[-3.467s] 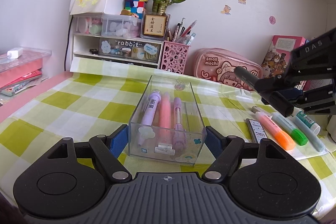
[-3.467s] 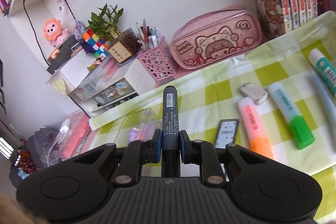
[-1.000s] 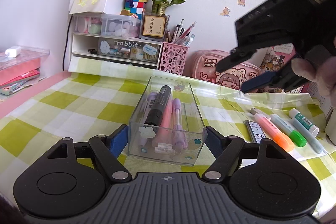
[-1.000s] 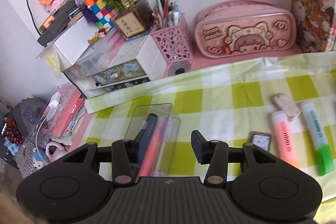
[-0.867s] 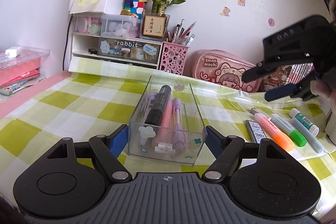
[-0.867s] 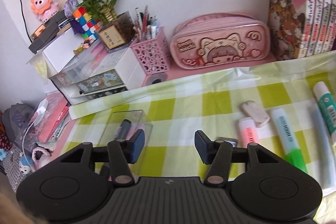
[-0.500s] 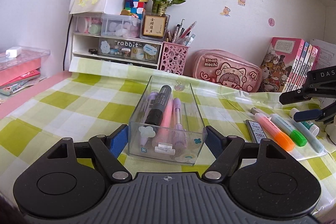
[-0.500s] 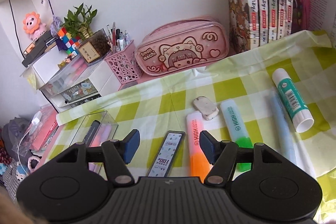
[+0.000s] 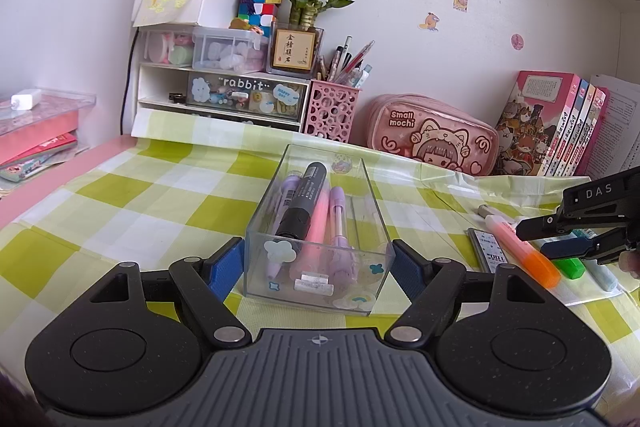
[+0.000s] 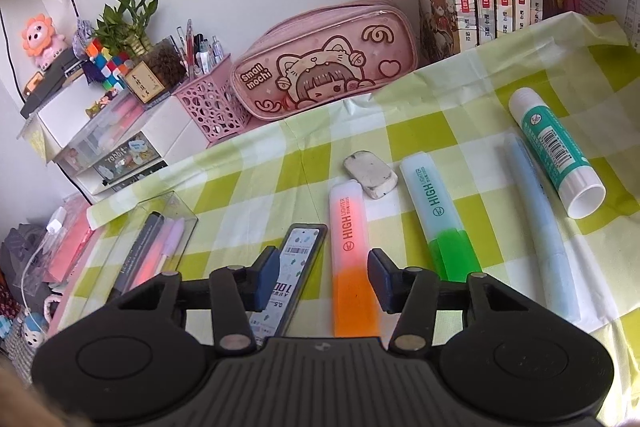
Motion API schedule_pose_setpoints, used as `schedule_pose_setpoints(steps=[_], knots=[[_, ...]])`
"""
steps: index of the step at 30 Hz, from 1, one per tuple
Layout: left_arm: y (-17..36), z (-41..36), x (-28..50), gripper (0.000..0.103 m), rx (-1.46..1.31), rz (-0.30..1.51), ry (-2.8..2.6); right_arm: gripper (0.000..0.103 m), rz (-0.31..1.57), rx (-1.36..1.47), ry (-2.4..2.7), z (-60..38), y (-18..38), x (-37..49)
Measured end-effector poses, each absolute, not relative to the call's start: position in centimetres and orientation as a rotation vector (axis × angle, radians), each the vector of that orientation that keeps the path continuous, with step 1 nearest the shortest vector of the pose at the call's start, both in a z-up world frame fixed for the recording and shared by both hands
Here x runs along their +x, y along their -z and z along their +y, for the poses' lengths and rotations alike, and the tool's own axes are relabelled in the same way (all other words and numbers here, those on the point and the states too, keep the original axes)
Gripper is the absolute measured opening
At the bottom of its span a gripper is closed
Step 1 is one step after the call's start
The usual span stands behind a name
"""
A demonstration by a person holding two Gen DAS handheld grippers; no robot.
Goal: Organize stationery
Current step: 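Return the right gripper to the orange highlighter and grasp it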
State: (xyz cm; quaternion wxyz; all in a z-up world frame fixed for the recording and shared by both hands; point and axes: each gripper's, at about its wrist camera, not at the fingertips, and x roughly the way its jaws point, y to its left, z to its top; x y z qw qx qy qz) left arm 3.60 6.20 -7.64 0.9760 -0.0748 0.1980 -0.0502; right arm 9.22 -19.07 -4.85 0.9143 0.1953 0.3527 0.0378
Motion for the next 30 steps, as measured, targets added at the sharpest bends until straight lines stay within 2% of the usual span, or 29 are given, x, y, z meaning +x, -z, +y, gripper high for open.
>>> schedule_pose_setpoints(steps=[11,30], knots=[[7.65,6.19,3.60,0.076,-0.150,0.399,0.101,0.022,0.733,0.337,-0.020,-18.88,5.58,9.51],[7.67,6.02,3.59,0.076,-0.150,0.401,0.100,0.021,0.713,0.389,-0.024,-19.43,5.38,9.62]])
